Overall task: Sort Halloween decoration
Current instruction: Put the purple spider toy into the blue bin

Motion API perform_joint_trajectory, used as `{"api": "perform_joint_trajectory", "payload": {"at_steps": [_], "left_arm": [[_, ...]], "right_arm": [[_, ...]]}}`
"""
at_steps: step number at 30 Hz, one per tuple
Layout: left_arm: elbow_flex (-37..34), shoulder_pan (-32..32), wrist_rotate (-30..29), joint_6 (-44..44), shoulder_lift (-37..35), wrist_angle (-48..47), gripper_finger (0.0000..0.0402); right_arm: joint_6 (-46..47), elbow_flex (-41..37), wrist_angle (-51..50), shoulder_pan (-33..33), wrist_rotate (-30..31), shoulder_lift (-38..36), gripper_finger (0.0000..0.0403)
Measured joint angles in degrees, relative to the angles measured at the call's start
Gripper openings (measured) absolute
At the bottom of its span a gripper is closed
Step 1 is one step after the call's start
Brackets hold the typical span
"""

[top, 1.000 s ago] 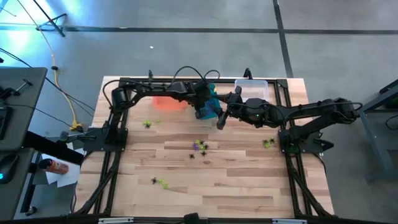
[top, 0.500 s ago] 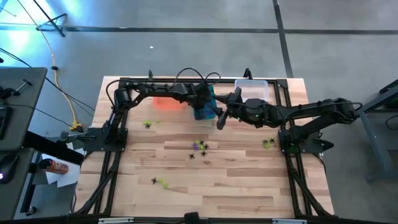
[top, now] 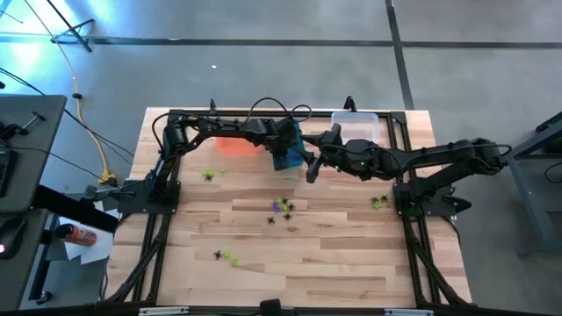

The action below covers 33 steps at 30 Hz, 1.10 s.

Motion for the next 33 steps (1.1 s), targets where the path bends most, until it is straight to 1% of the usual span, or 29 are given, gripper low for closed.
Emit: {"api": "perform_joint_trajectory", "payload": {"at_steps": [4, 9, 13, 18, 22, 27, 29, 33], "left_arm": [[0.0, -0.02, -0.56, 0.0, 0.0, 0.02, 0.0028], [-0.11, -0.26, 0.34, -0.05, -0.99, -0.48, 0.009], [-0.2, -0.46, -0.51, -0.52, -3.12, -0.9, 0.0142], [-0.2, -0.17, -0.32, -0.53, -6.77, -2.58, 0.0187], [-0.14, -0.13, -0.32, -1.44, -10.82, -3.47, 0.0205], [-0.11, -0.13, 0.27, -3.68, -16.81, -5.25, 0.0211], [-0.11, 0.05, 1.04, -6.39, -19.78, -7.0, 0.0211], [-1.34, 0.44, 4.71, -15.84, -26.61, -7.06, 0.0211]], "right_arm": [[0.0, 0.0, 0.0, 0.0, 0.02, 0.0, 0.0193], [-0.14, 0.0, 0.0, 0.0, 0.01, 0.0, 0.0193], [-0.48, 0.0, 0.17, 0.0, 0.02, 0.0, 0.0193], [-0.61, 0.0, 0.42, 0.0, 0.02, 0.0, 0.0193], [-0.63, 0.0, 0.95, -0.12, 0.04, 0.02, 0.0193], [-1.48, 0.0, 3.4, -0.66, 0.04, 0.02, 0.0193], [-2.1, 0.0, 4.45, -0.74, 0.04, 0.02, 0.0193], [-2.14, 0.0, 5.16, -0.85, 0.04, 0.02, 0.0193]]}}
